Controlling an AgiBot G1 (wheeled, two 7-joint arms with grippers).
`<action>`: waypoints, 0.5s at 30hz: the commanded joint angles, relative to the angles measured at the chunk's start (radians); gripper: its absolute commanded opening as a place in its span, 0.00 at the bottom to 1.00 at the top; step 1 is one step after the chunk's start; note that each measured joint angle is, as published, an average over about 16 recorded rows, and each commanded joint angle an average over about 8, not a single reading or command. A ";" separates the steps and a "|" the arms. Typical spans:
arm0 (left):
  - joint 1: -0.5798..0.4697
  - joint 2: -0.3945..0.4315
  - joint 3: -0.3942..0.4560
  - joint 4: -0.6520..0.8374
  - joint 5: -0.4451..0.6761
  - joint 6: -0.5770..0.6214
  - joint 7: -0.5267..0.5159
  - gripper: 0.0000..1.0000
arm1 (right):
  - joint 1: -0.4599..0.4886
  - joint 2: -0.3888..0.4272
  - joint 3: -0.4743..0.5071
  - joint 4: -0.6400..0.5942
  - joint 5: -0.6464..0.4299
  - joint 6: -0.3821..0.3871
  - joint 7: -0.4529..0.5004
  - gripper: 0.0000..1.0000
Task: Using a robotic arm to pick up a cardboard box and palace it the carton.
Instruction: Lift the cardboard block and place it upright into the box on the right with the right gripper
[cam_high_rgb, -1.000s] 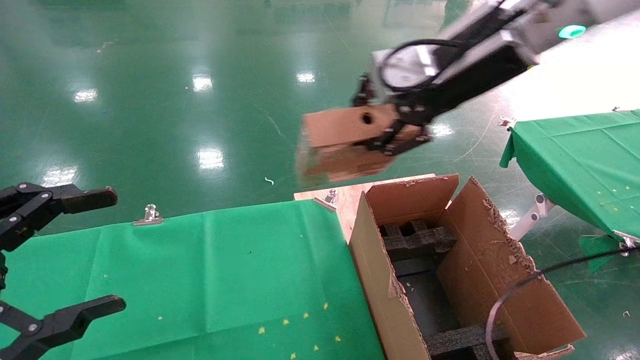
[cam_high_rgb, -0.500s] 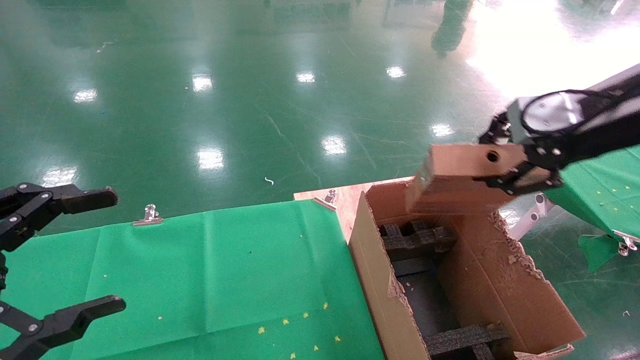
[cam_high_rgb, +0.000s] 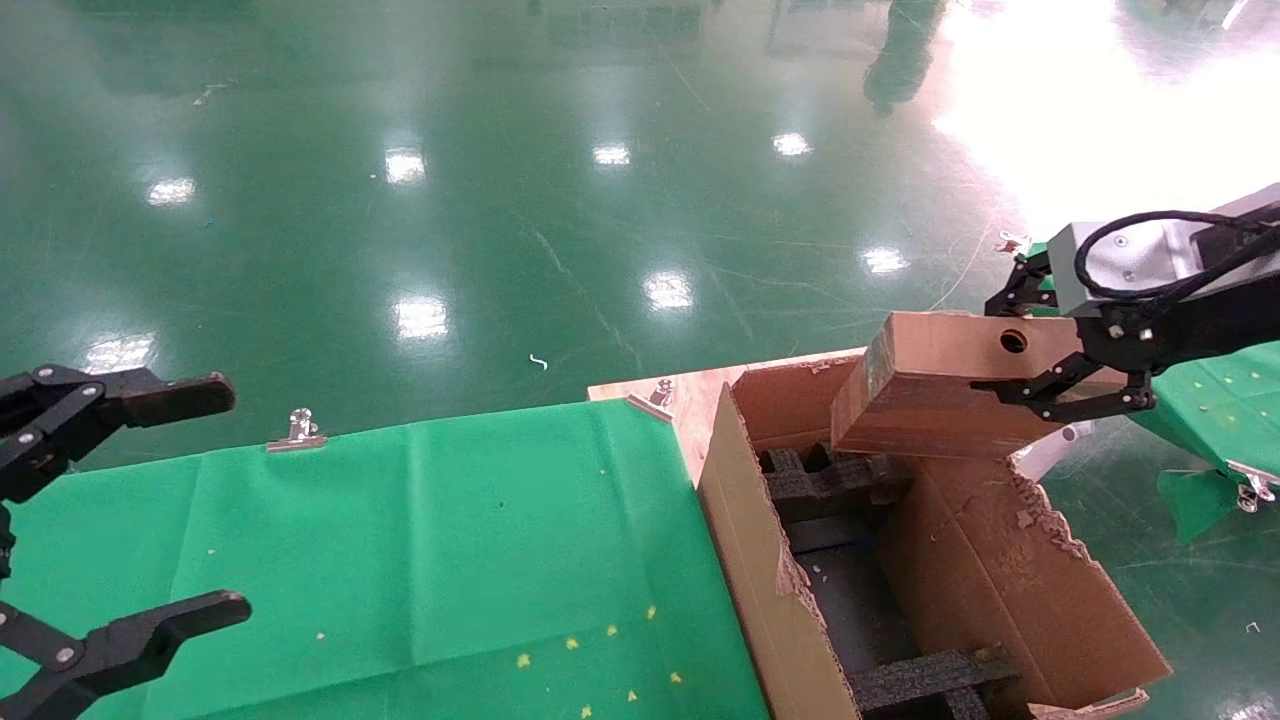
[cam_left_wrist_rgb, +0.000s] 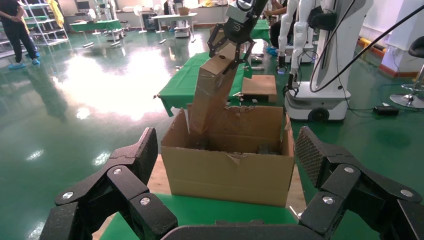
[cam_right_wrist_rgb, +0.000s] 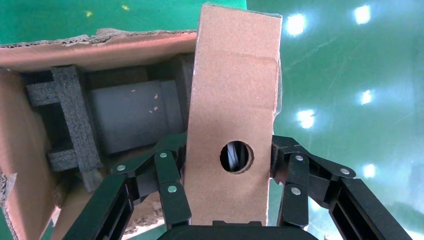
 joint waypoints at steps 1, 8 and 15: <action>0.000 0.000 0.000 0.000 0.000 0.000 0.000 1.00 | 0.000 -0.002 0.001 0.000 0.001 0.000 -0.001 0.00; 0.000 0.000 0.000 0.000 0.000 0.000 0.000 1.00 | -0.011 -0.010 -0.003 -0.013 -0.006 0.011 0.028 0.00; 0.000 0.000 0.000 0.000 0.000 0.000 0.000 1.00 | -0.042 -0.016 -0.039 -0.051 -0.060 0.078 0.259 0.00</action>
